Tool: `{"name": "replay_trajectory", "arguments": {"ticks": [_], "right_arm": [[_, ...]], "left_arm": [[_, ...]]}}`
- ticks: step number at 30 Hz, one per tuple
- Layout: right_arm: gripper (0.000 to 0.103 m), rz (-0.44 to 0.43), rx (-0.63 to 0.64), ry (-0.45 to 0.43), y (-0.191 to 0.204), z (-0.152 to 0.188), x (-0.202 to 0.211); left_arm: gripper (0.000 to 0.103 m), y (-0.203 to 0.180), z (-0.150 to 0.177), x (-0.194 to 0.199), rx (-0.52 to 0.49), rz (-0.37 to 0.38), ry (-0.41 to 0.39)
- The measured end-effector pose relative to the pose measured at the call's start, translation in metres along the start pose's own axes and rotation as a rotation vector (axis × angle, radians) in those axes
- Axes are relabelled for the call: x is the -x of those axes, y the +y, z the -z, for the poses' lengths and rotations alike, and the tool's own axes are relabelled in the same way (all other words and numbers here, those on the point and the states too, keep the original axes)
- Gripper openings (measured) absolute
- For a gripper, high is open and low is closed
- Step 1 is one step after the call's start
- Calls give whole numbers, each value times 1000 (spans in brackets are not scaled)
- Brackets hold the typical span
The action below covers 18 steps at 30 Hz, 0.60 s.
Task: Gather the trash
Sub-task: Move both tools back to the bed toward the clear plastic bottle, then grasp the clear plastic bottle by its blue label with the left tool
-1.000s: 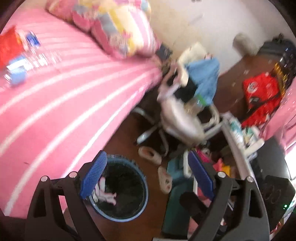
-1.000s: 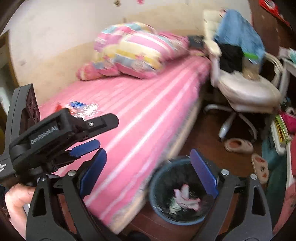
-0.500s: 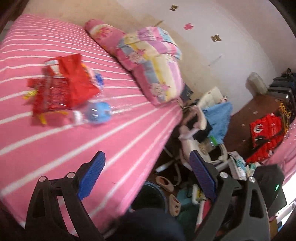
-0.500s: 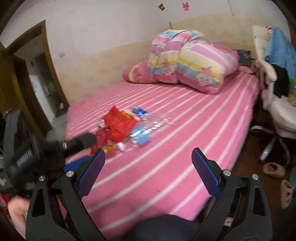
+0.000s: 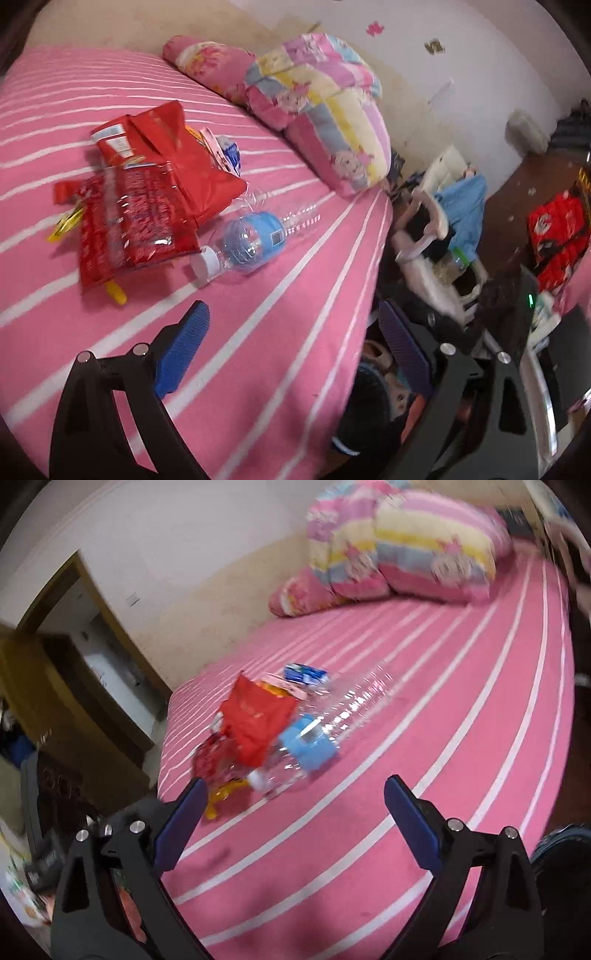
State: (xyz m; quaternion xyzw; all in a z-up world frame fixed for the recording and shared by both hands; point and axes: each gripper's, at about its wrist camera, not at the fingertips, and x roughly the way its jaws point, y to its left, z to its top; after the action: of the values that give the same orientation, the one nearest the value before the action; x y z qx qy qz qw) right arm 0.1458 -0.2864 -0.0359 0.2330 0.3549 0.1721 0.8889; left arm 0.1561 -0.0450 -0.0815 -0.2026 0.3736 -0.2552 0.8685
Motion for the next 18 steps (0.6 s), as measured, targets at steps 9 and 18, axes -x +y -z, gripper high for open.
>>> {"name": "replay_trajectory", "arguments": {"ticks": [9, 18], "right_arm": [[95, -262, -489, 183, -87, -25, -78], [95, -251, -434, 200, -85, -50, -105]], "left_arm": [[90, -2, -34, -52, -122, -16, 27], [90, 16, -53, -105, -189, -84, 125]]}}
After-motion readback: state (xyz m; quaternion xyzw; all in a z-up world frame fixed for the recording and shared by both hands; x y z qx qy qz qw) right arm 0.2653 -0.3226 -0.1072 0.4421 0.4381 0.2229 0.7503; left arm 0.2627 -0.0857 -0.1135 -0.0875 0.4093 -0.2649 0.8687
